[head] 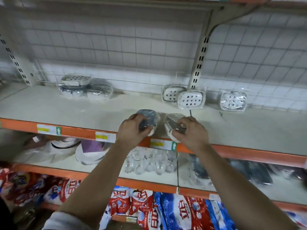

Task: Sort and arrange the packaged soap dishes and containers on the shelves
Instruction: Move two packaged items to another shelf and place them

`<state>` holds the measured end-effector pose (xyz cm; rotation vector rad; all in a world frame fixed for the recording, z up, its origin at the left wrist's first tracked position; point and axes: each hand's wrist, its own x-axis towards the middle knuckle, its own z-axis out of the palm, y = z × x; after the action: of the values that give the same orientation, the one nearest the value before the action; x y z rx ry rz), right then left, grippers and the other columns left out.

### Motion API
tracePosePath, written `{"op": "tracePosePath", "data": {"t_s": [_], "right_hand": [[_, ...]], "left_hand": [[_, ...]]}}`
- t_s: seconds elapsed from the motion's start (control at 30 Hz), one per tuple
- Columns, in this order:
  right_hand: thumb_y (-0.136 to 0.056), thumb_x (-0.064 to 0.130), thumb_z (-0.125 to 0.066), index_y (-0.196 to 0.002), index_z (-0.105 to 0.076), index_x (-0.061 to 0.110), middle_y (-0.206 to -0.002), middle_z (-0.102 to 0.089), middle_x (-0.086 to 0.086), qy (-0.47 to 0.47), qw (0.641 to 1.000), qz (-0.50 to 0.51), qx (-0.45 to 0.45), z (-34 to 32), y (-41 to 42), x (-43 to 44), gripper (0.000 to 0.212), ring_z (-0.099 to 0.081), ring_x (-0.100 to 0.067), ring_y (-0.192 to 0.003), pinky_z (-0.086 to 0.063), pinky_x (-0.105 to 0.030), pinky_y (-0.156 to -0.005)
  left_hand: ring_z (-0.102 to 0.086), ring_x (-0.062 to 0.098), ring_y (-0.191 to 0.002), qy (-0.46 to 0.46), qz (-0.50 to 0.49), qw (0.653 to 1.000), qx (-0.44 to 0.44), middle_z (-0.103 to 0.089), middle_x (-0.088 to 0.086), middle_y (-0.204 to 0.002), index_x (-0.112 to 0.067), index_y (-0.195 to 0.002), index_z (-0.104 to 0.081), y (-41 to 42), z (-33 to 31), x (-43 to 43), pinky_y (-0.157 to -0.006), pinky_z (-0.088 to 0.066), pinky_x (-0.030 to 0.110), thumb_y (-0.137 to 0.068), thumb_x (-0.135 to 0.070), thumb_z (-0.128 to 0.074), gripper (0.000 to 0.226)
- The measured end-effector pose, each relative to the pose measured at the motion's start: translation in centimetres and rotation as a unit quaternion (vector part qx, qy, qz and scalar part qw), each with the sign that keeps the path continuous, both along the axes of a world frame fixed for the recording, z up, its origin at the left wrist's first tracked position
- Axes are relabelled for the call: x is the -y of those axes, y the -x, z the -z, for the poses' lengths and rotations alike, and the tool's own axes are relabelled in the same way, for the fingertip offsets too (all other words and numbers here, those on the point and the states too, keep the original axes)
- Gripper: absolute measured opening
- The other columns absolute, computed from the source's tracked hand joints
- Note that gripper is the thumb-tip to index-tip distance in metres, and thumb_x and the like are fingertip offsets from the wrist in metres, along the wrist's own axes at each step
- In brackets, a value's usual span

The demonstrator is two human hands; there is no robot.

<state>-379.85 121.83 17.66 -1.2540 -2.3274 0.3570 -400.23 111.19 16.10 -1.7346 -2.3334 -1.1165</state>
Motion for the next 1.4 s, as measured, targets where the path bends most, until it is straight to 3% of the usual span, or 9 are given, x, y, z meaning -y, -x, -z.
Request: {"op": "tracePosePath", "data": {"t_s": [0.27,0.43,0.53,0.63,0.77,0.87,1.03,1.17,1.4], "right_hand": [[-0.076,0.046,-0.065,-0.115,-0.059,0.025,-0.121,-0.054,0.0,-0.07,0.997,0.024,0.033,0.8,-15.1,4.5,0.044,-0.059,-0.032,-0.098,-0.048,-0.035,-0.073],[-0.078,0.046,-0.062,-0.118,-0.058,0.026,-0.122,-0.055,0.0,-0.025,0.998,0.06,-0.002,4.4,-25.1,8.7,0.045,-0.06,-0.032,-0.098,-0.043,-0.032,-0.067],[-0.08,0.048,-0.061,-0.123,-0.052,0.025,-0.122,-0.054,0.001,0.016,0.997,0.074,0.002,7.1,-30.2,10.6,0.049,-0.06,-0.029,-0.099,-0.046,-0.031,-0.07],[-0.082,0.044,-0.064,-0.121,-0.053,0.022,-0.122,-0.054,0.003,0.036,0.995,0.095,-0.004,9.3,-33.4,11.3,0.047,-0.058,-0.027,-0.101,-0.05,-0.034,-0.073],[-0.081,0.041,-0.069,-0.117,-0.057,0.019,-0.121,-0.055,0.002,0.042,0.991,0.125,-0.023,12.2,-35.6,10.6,0.043,-0.055,-0.029,-0.102,-0.04,-0.03,-0.068],[-0.082,0.041,-0.069,-0.119,-0.056,0.017,-0.123,-0.053,0.0,0.055,0.988,0.141,-0.018,14.9,-36.3,9.3,0.046,-0.055,-0.032,-0.101,-0.043,-0.034,-0.067],[-0.081,0.039,-0.071,-0.116,-0.058,0.016,-0.122,-0.055,0.0,0.074,0.986,0.15,-0.025,18.8,-36.3,6.7,0.044,-0.058,-0.032,-0.101,-0.05,-0.038,-0.069],[-0.078,0.036,-0.075,-0.112,-0.06,0.015,-0.123,-0.057,-0.001,0.075,0.982,0.169,-0.029,21.1,-36.7,4.6,0.043,-0.06,-0.034,-0.099,-0.052,-0.04,-0.068],[-0.077,0.035,-0.075,-0.107,-0.061,0.015,-0.124,-0.059,-0.001,0.105,0.973,0.199,-0.054,24.1,-36.9,0.6,0.038,-0.06,-0.034,-0.1,-0.052,-0.042,-0.071]], "left_hand": [[-0.056,0.026,-0.104,-0.012,0.042,0.999,-0.024,-0.057,0.001,-0.121,-0.02,-0.115,-0.062,-15.1,0.2,3.1,-0.093,-0.041,0.036,-0.084,-0.046,-0.067,0.041],[-0.059,0.026,-0.1,-0.021,0.07,0.997,0.026,-0.058,0.005,-0.119,-0.019,-0.116,-0.061,-24.7,3.0,6.8,-0.085,-0.051,0.037,-0.088,-0.052,-0.059,0.044],[-0.06,0.022,-0.103,-0.005,0.089,0.995,0.045,-0.055,0.002,-0.126,-0.02,-0.12,-0.06,-29.6,6.0,8.4,-0.088,-0.052,0.033,-0.087,-0.051,-0.06,0.045],[-0.06,0.024,-0.11,0.009,0.105,0.993,0.059,-0.048,0.001,-0.138,-0.019,-0.122,-0.059,-32.8,8.6,8.4,-0.094,-0.051,0.039,-0.086,-0.047,-0.064,0.045],[-0.056,0.023,-0.117,0.024,0.104,0.992,0.066,-0.045,0.001,-0.141,-0.02,-0.122,-0.06,-35.4,11.8,6.8,-0.096,-0.051,0.041,-0.085,-0.047,-0.065,0.046],[-0.051,0.024,-0.124,0.018,0.084,0.994,0.068,-0.05,0.007,-0.134,-0.013,-0.117,-0.064,-36.6,14.7,4.6,-0.101,-0.047,0.037,-0.084,-0.038,-0.073,0.042],[-0.056,0.029,-0.107,-0.013,0.059,0.997,0.041,-0.06,0.012,-0.11,-0.002,-0.101,-0.067,-37.4,18.6,-0.8,-0.098,-0.038,0.026,-0.078,-0.024,-0.081,0.034],[-0.053,0.026,-0.109,-0.038,0.06,0.997,0.012,-0.059,0.013,-0.112,-0.003,-0.1,-0.068,-37.8,20.5,-5.4,-0.097,-0.036,0.021,-0.079,-0.032,-0.078,0.037],[-0.057,0.034,-0.107,-0.017,0.046,0.999,-0.012,-0.061,0.015,-0.11,0.0,-0.098,-0.07,-37.3,22.7,-13.8,-0.086,-0.048,0.034,-0.079,-0.034,-0.08,0.04]]}}
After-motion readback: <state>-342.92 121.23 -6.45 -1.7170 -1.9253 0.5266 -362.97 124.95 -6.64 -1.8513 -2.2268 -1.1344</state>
